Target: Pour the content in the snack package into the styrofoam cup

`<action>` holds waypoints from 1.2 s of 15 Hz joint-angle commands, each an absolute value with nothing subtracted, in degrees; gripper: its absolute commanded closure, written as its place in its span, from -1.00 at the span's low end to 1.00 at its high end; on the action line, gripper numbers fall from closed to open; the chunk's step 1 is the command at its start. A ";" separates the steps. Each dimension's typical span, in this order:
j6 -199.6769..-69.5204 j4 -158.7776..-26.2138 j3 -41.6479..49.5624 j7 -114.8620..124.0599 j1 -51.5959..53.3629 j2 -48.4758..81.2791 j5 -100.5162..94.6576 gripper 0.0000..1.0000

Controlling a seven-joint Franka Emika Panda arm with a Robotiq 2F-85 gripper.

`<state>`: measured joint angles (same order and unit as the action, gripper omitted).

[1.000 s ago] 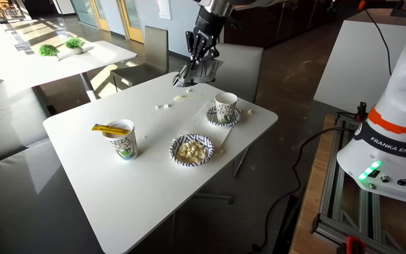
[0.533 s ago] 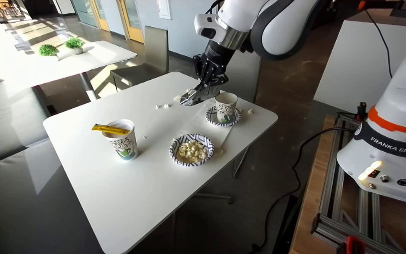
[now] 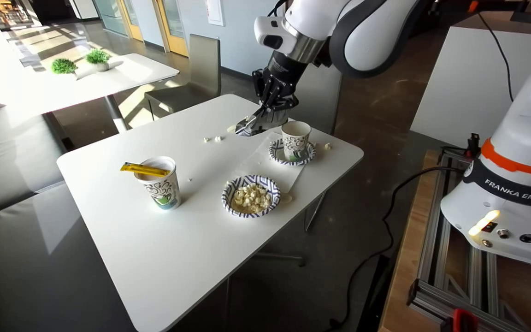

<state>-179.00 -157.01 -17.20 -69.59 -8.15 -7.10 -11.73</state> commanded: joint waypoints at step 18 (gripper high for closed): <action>-167.89 -146.77 -98.86 -6.31 -64.73 -36.55 -43.05 1.00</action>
